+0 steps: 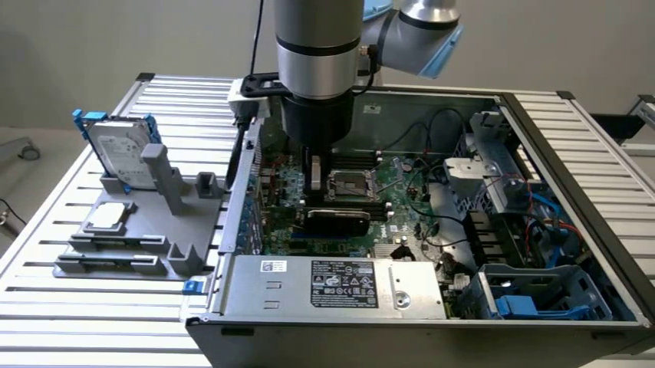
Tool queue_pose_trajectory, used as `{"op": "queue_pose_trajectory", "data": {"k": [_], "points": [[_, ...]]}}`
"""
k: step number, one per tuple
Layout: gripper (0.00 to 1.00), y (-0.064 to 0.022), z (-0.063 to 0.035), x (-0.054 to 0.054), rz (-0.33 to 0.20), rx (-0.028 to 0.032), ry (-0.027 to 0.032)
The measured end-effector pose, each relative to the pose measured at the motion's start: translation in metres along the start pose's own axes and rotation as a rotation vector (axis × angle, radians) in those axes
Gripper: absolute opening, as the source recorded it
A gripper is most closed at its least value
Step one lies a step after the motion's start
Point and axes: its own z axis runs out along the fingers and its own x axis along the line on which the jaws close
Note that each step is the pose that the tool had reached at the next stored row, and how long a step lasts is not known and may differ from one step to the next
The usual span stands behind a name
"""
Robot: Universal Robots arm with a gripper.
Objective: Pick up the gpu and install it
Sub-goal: 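Press down on the gpu until it lock into place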
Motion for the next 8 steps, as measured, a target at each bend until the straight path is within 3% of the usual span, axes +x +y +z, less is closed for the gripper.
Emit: {"op": "queue_pose_trajectory", "data": {"k": [8], "points": [[0.11, 0.0001, 0.0037, -0.0005, 0.0, 0.0001, 0.0002]]}}
